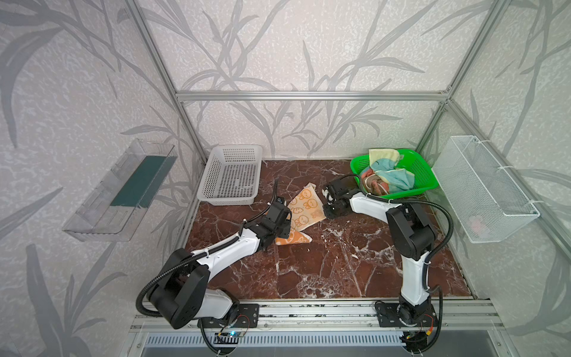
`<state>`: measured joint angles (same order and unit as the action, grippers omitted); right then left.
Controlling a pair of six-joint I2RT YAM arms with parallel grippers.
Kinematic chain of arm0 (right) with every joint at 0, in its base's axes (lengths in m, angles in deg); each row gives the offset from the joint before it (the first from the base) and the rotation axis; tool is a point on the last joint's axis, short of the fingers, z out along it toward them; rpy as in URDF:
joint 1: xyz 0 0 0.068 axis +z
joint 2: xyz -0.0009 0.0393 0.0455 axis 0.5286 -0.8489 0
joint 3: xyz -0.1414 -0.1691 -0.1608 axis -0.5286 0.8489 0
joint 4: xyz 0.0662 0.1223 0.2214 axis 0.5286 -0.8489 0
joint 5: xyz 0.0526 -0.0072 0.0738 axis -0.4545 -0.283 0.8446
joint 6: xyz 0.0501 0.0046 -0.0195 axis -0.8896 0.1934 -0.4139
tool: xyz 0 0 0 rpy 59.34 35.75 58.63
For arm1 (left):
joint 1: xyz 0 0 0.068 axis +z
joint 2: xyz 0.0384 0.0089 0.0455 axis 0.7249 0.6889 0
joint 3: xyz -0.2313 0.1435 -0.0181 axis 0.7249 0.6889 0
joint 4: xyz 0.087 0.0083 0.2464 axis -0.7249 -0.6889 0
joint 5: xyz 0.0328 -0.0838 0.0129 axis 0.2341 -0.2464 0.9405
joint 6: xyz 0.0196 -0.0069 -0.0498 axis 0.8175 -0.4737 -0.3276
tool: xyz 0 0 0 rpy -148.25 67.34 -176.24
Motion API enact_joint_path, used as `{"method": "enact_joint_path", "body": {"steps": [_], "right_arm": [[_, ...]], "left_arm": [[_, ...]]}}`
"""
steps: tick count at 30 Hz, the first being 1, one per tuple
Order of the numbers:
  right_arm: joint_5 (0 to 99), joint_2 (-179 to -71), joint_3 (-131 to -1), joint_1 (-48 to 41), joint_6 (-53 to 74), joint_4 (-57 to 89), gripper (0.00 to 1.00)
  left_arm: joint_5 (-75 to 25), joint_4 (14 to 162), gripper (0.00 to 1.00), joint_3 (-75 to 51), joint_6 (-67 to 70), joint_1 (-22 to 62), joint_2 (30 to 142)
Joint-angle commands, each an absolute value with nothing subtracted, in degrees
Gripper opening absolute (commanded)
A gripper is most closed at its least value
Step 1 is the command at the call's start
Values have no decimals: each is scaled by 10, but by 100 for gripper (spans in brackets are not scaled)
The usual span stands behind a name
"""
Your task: Fold and stack the towels
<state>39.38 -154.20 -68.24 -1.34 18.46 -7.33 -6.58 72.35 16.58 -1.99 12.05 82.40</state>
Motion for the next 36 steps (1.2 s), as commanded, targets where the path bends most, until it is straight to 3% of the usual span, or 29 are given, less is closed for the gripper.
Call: {"method": "enact_joint_path", "body": {"steps": [1, 4, 5, 9, 11, 12, 13, 16, 22, 26, 31, 36], "right_arm": [[371, -1555, -710, -1, 179, -112, 38], [362, -1568, -718, 4, 178, -129, 32], [360, -1571, -720, 6, 177, -135, 29], [354, -1581, -725, 8, 173, -151, 20], [353, -1579, -725, 9, 170, -153, 17], [353, -1579, -724, 8, 170, -153, 13], [349, -1578, -724, 9, 170, -153, 9], [319, -1578, -731, 7, 184, -163, 0], [184, -1566, -767, 9, 292, -180, 0], [96, -1538, -757, 11, 445, -97, 0], [94, -1494, -701, 22, 714, 95, 0], [124, -1485, -747, 19, 829, 139, 0]], "left_arm": [[-57, 731, 57, 177, -14, 119, 802], [-53, 746, 60, 188, -13, 119, 790], [-53, 754, 68, 194, -12, 120, 785], [-46, 760, 84, 202, -12, 119, 770], [-44, 759, 87, 202, -9, 120, 766], [-43, 758, 97, 202, -7, 120, 765], [-42, 757, 99, 200, -5, 120, 764], [-38, 757, 99, 198, -2, 119, 763], [-19, 754, 99, 178, 24, 121, 769], [-13, 751, 99, 162, 43, 121, 777], [-19, 759, 99, 148, 50, 121, 788], [-21, 761, 99, 141, 55, 122, 783]]}}
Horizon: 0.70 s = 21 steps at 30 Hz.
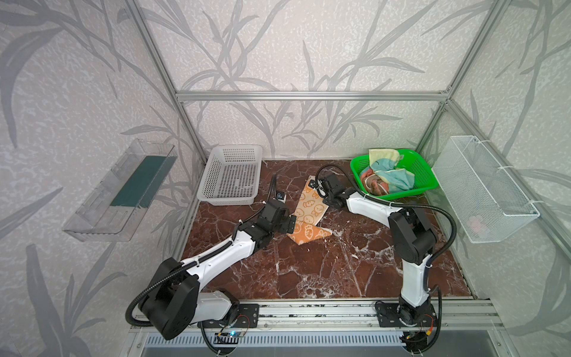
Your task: Fold and stack the towels
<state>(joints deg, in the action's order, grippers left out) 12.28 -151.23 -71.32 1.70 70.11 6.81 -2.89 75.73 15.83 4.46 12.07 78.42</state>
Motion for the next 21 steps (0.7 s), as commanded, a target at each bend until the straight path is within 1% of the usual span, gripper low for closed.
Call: {"method": "enact_joint_path", "body": {"steps": [1, 4, 8, 10, 15, 21], "right_arm": [[131, -1484, -762, 19, 844, 138, 0], [174, -1471, -775, 18, 903, 156, 0], [265, -1431, -755, 13, 981, 214, 0], [309, -1412, -751, 9, 994, 229, 0], [431, -1368, -786, -9, 968, 117, 0], [577, -1287, -749, -35, 951, 11, 0]], "left_arm": [[-19, 761, 99, 140, 57, 123, 778], [-16, 762, 99, 142, 58, 129, 763], [-21, 767, 99, 145, 60, 143, 733], [-15, 768, 99, 145, 57, 153, 721], [-49, 765, 99, 145, 49, 200, 690], [-92, 778, 99, 149, 52, 229, 670]]}}
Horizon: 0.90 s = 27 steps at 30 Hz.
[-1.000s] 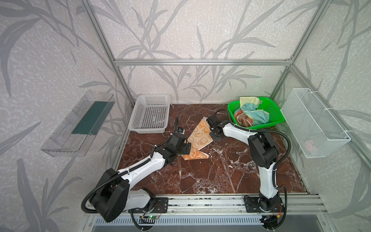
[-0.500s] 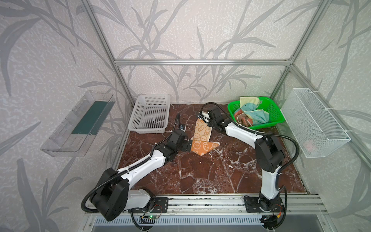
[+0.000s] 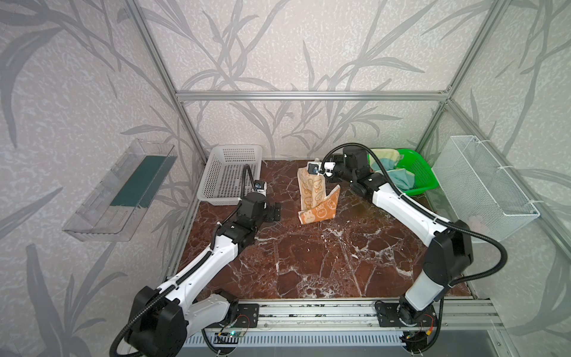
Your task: Fold and stack the towels
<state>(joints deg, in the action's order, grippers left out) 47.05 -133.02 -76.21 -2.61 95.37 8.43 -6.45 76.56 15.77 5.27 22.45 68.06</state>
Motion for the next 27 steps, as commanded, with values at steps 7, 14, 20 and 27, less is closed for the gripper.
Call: {"method": "enact_joint_path", "body": {"steps": [7, 14, 20, 27], "right_arm": [[596, -1207, -596, -41, 883, -12, 0], [598, -1132, -403, -41, 790, 77, 0], [561, -1103, -319, -41, 756, 112, 0], [497, -1118, -291, -40, 748, 130, 0]], "left_arm": [[-118, 775, 99, 132, 63, 233, 710], [-135, 764, 99, 106, 88, 233, 767], [-171, 726, 97, 69, 115, 233, 838], [-267, 678, 94, -11, 149, 230, 963]]}}
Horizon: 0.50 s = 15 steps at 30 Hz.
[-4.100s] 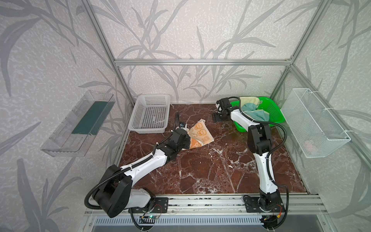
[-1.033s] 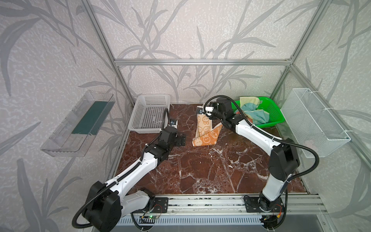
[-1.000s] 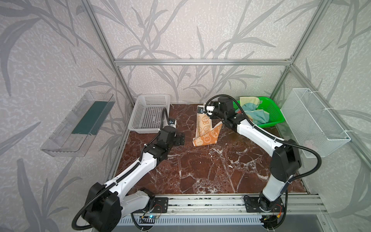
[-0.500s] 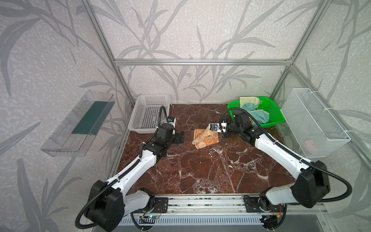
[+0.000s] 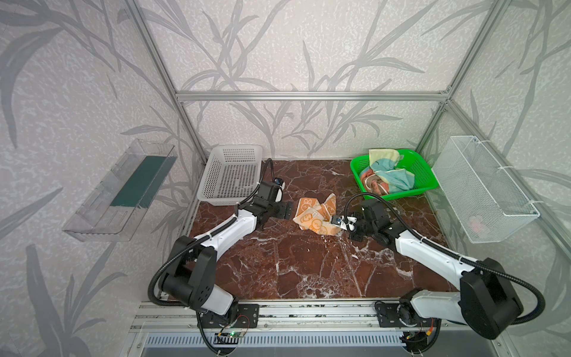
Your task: Fold and stack the towels
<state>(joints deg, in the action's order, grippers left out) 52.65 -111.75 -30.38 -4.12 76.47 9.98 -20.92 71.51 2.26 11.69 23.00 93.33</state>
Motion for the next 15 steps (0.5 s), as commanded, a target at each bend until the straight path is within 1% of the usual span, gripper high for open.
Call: {"method": "enact_joint_path", "body": {"steps": [1, 4, 6, 9, 12, 13, 15], "right_arm": [[496, -1120, -285, -40, 746, 137, 0], [493, -1119, -269, -40, 744, 155, 0], [487, -1120, -260, -41, 746, 163, 0], [485, -1126, -258, -41, 750, 165, 0], [489, -1131, -260, -41, 750, 161, 0], [488, -1132, -260, -41, 748, 161, 0], [488, -1133, -258, -40, 746, 167, 0]], "left_arm": [[-279, 670, 93, -29, 161, 229, 981], [-294, 658, 92, -69, 204, 219, 1017], [-328, 646, 85, -93, 243, 217, 1038], [-377, 634, 84, -128, 280, 216, 1070], [-419, 565, 83, -203, 290, 215, 1125], [-426, 536, 81, -233, 288, 215, 1148], [-423, 492, 80, -280, 283, 211, 1184]]}}
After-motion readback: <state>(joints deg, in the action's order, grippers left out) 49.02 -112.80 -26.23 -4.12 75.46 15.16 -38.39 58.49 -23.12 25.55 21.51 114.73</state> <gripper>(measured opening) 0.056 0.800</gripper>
